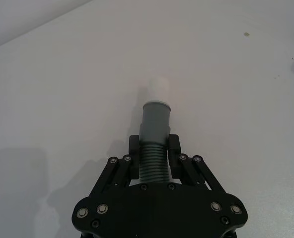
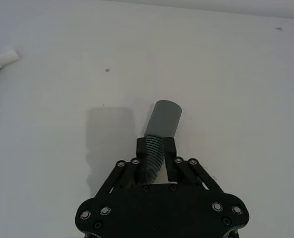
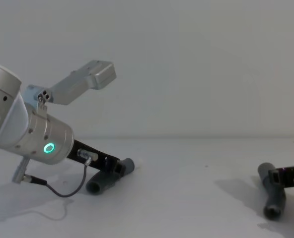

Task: Use both hands to pick up one end of the pipe from the table, align the ends, and insert them.

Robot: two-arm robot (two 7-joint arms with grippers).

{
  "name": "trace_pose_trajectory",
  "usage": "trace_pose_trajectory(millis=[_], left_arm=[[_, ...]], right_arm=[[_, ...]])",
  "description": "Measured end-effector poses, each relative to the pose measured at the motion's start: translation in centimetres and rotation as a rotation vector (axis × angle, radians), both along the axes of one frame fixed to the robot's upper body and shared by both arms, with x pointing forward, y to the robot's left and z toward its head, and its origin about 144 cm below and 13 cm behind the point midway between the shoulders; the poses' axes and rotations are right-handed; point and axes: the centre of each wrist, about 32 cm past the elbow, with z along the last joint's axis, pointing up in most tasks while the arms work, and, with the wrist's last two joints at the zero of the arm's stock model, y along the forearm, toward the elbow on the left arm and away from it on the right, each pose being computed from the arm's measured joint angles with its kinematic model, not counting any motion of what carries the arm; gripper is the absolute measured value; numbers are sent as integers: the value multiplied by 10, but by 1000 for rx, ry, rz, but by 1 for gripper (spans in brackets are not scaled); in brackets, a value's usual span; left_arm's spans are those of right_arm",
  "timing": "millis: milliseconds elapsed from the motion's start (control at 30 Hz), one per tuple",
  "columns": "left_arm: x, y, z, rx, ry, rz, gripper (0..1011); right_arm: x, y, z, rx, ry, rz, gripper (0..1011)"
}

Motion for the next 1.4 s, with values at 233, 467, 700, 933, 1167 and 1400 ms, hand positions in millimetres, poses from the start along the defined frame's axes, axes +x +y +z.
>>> trace_pose_trajectory(millis=[233,467,700,933,1167,1400], left_arm=[[0,0,0,0,0,0,304],[0,0,0,0,0,0,304],[0,0,0,0,0,0,304],[0,0,0,0,0,0,304],[0,0,0,0,0,0,304],[0,0,0,0,0,0,304]], right_arm=[[0,0,0,0,1,0,380],[0,0,0,-1,3,0,628],[0,0,0,-1,2,0,845],[0,0,0,-1,2,0,1003],[0,0,0,0,2,1,1003],[2,0,0,-3,23,11,1002]])
